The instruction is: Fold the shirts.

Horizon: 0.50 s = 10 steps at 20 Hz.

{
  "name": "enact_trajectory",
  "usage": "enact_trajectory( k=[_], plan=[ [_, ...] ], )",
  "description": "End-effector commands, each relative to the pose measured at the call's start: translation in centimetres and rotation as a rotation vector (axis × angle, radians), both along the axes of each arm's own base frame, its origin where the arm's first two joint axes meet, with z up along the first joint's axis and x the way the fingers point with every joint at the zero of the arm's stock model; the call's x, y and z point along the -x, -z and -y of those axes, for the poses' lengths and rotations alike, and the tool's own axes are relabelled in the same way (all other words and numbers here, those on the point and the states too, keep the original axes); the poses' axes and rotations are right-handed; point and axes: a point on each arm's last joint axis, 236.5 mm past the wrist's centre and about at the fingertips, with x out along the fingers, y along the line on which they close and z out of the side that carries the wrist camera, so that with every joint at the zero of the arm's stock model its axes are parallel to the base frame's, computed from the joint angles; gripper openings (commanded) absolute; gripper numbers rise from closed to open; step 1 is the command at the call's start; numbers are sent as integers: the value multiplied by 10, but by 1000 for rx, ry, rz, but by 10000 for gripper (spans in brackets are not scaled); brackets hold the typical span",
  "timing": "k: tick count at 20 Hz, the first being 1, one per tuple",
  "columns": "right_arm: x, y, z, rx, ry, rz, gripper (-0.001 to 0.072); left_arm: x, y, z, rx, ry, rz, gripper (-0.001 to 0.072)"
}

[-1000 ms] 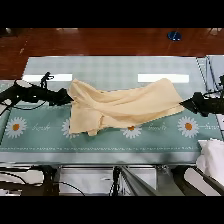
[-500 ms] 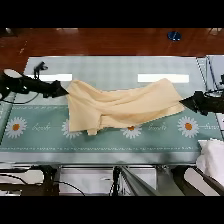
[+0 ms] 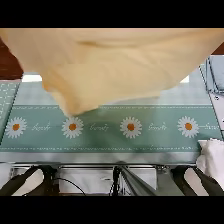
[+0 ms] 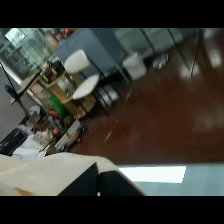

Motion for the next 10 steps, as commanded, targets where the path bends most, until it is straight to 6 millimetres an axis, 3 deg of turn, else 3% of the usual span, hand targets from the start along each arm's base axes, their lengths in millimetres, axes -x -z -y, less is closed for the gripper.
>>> enact_trajectory(
  k=[1, 3, 4, 7, 10],
  plan=[
    [73, -146, -24, 92, 120, 344, 20, 139, -149, 18, -75, -147, 496, 25],
    [104, -178, -25, 186, 243, 406, 20, 195, -175, 19, -174, -275, 612, 25],
    [114, -180, -22, 234, 302, 390, 20, 218, -177, 19, -190, -326, 627, 25],
    [139, -149, -27, 363, 363, 257, 20, 262, -150, 19, -258, -431, 547, 25],
    [161, -114, -28, 452, 392, 133, 20, 281, -120, 2, -305, -528, 434, 25]
  ],
)
